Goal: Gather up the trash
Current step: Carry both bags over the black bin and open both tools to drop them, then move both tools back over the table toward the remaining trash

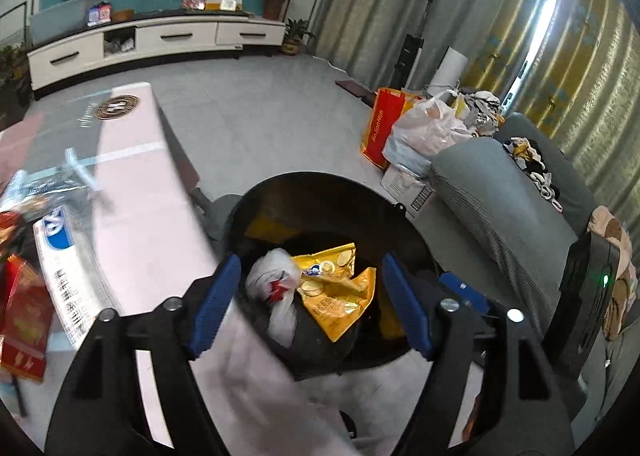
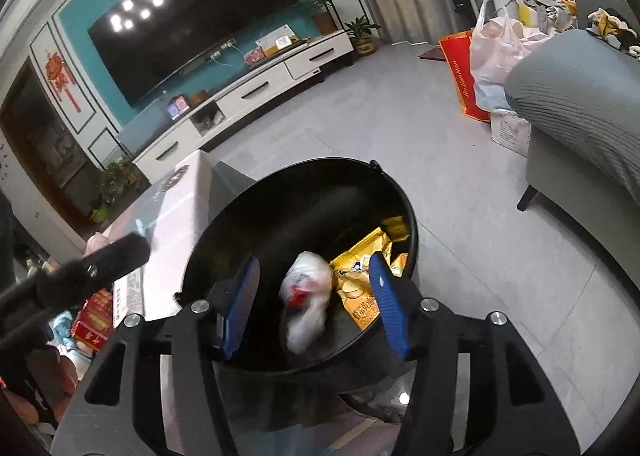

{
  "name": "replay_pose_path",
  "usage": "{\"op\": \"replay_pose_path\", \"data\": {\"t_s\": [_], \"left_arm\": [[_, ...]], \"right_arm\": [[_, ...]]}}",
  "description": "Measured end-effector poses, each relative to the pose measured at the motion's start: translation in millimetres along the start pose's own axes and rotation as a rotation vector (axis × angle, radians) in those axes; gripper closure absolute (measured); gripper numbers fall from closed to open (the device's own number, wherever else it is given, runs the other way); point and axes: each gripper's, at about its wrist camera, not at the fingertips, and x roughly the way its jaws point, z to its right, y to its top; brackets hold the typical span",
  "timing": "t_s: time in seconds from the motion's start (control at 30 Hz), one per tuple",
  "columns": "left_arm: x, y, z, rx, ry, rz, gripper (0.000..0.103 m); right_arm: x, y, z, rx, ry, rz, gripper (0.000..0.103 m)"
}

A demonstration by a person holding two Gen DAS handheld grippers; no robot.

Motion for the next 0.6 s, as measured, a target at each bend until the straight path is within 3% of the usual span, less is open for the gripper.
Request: {"op": "replay_pose_path", "data": {"t_s": [0.17, 0.6], "left_arm": [[-51.9, -27.5, -17.6, -0.025, 0.043, 0.038, 0.018], [-194.7, -102.6, -112.2, -0.118, 0.321, 0.147, 0.015]], "right_arm": [[-12.3, -11.0, -16.1, -0.038, 0.042, -0.026, 0.042], [-23.8, -56.6, -115.7, -0.24, 0.182, -0.149, 0.038]]}}
